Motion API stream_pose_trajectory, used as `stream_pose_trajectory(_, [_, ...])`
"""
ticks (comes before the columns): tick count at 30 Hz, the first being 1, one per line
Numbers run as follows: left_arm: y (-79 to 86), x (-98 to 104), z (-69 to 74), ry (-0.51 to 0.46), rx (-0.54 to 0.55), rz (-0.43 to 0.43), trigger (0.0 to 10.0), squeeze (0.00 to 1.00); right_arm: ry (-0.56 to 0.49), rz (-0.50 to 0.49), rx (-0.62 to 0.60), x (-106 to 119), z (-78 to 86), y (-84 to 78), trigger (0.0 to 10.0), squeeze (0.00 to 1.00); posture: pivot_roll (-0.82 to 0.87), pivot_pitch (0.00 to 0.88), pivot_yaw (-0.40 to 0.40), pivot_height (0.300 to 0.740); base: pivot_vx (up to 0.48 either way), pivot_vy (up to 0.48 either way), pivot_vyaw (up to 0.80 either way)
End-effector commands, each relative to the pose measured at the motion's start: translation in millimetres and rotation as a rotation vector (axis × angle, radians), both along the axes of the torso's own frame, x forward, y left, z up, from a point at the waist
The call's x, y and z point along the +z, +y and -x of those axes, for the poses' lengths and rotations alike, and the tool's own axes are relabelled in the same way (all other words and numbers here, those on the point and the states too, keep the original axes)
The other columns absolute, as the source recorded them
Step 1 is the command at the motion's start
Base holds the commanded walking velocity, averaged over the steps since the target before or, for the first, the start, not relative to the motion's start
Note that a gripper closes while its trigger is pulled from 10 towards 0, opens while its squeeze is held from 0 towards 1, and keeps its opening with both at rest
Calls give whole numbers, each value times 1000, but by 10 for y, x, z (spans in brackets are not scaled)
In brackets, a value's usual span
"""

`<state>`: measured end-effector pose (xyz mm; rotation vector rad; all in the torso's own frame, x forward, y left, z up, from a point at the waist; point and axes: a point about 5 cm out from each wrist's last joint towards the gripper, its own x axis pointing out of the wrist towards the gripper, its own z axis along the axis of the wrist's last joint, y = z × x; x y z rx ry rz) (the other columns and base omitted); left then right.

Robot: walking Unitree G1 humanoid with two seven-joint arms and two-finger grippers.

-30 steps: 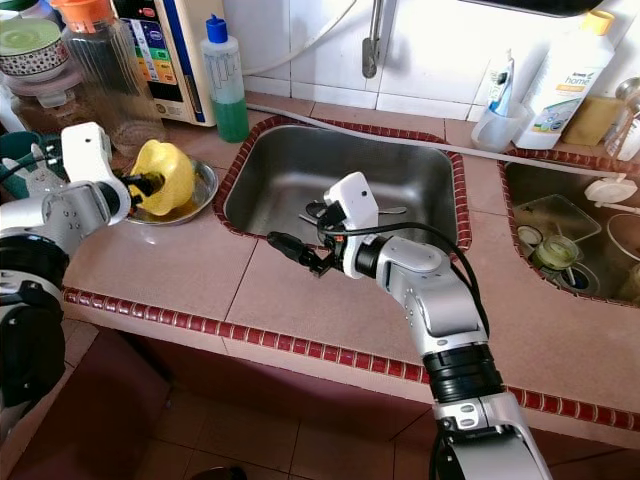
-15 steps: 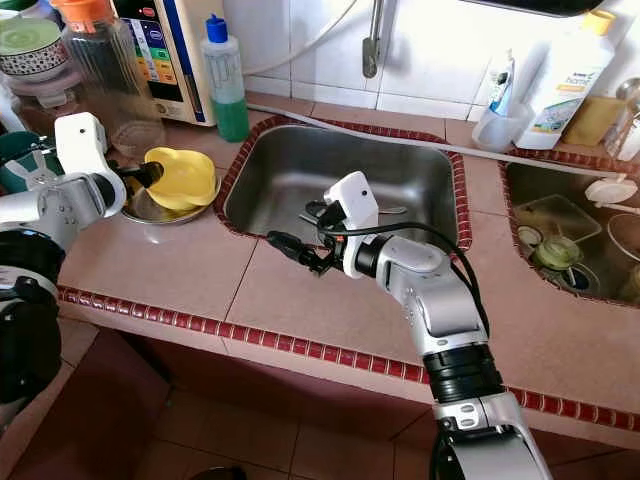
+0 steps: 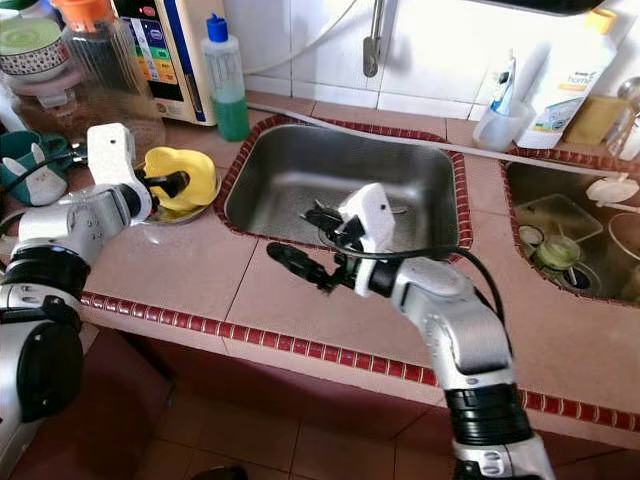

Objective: Kitchen organization

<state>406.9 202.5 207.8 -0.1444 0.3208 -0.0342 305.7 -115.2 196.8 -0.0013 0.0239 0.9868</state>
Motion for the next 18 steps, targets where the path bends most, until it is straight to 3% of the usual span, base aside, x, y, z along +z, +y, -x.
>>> stream_pose_trajectory(1, [0,-12,4,0,-7,-28,10000,0,-33,34,20,85,59,-74,10000,0,6,112,56,740,0,0,0])
stream_pose_trajectory(6, [25,-33,17,3,-12,-57,10000,0,-42,80,47,139,115,-134,10000,0,4,108,55,740,0,0,0])
stream_pose_trajectory(16, [63,-131,47,91,-40,-118,10000,0,-59,107,78,132,146,-63,10000,0,17,108,63,740,0,0,0])
stream_pose_trajectory(17, [73,-152,58,104,-51,-126,4980,0,-62,106,77,128,148,-49,10000,0,19,109,66,740,0,0,0])
stream_pose_trajectory(18, [81,-164,64,110,-58,-130,4980,0,-64,106,77,126,148,-41,10000,0,19,109,66,740,0,0,0])
